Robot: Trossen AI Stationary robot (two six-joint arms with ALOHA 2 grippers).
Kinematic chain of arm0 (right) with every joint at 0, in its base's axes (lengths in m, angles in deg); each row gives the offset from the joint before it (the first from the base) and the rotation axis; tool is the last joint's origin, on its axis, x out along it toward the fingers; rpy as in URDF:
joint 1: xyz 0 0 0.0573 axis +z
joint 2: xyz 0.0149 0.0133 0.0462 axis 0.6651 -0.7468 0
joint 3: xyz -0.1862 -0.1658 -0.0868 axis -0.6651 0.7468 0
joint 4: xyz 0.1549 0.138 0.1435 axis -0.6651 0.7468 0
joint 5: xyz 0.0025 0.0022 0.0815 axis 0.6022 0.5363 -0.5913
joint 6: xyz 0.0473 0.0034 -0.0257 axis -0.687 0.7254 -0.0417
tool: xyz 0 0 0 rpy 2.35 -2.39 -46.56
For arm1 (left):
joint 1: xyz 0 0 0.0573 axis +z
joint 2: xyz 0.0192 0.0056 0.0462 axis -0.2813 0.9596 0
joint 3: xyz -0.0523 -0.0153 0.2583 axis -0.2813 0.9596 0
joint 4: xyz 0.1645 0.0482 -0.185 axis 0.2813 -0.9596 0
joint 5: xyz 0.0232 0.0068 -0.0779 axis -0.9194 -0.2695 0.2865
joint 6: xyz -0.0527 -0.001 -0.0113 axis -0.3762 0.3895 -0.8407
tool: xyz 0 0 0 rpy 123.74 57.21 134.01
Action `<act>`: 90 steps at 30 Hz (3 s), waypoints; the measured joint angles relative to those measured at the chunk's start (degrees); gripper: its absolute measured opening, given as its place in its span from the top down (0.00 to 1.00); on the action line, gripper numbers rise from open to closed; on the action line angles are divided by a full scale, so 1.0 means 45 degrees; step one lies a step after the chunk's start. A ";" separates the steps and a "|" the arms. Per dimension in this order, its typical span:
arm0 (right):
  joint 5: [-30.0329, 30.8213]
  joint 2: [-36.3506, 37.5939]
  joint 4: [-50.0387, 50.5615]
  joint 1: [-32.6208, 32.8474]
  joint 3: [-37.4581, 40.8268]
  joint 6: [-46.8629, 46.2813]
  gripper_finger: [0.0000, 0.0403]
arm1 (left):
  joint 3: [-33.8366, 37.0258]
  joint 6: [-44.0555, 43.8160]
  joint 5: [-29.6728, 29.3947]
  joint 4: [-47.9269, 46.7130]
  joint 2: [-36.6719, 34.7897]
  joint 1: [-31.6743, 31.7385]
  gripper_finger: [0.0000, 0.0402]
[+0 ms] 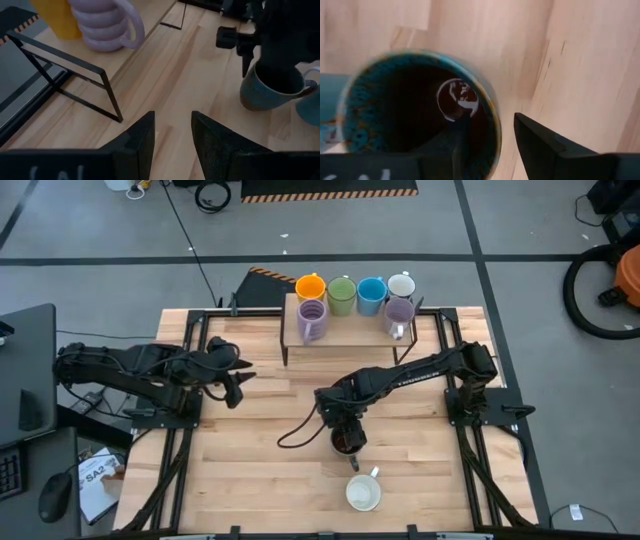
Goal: Place coffee mugs
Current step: Put the dark blue patterned mug on the shelf
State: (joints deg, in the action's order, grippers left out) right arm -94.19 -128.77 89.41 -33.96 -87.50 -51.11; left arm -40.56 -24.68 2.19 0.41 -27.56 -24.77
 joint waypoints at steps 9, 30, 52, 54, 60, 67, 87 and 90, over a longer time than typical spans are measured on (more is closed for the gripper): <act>-0.0005 0.0000 -0.0189 -0.0092 0.0610 -0.0933 0.63 | 0.0000 0.0010 -0.0017 0.0016 -0.0002 0.0000 0.67; -0.0374 0.0000 -0.0434 -0.0411 0.0882 -0.2640 0.89 | 0.0000 0.0034 -0.0303 -0.0003 -0.0037 0.0000 0.67; 0.2077 0.0068 0.5040 -0.3554 -0.5405 -0.1019 0.88 | -0.0010 0.0146 -0.0878 -0.0130 -0.1309 0.0000 0.67; 0.2403 0.0075 0.5401 -0.3765 -0.6154 -0.0919 0.88 | -0.0010 0.0254 -0.0884 -0.0113 -0.1328 0.0000 0.67; 0.3471 0.0087 0.6540 -0.4300 -0.7757 -0.0398 0.88 | -0.0010 0.0346 -0.0882 -0.0176 -0.1328 0.0000 0.67; 0.3568 0.0087 0.6887 -0.5379 -0.8274 -0.0022 0.88 | -0.0010 0.0374 -0.0882 -0.0210 -0.1324 0.0000 0.67; 0.2463 0.0008 0.6300 -0.7357 -0.8667 0.1827 0.88 | -0.0010 0.0359 -0.1386 -0.0198 -0.1319 0.0000 0.67; 0.2315 -0.0120 0.6089 -0.7565 -0.8675 0.2062 0.88 | -0.0010 0.0328 -0.1487 -0.0191 -0.1319 0.0000 0.67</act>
State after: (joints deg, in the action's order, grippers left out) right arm -83.77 -129.31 116.81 -68.00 -126.53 -41.83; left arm -40.60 -23.21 -4.50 -0.45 -33.49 -24.77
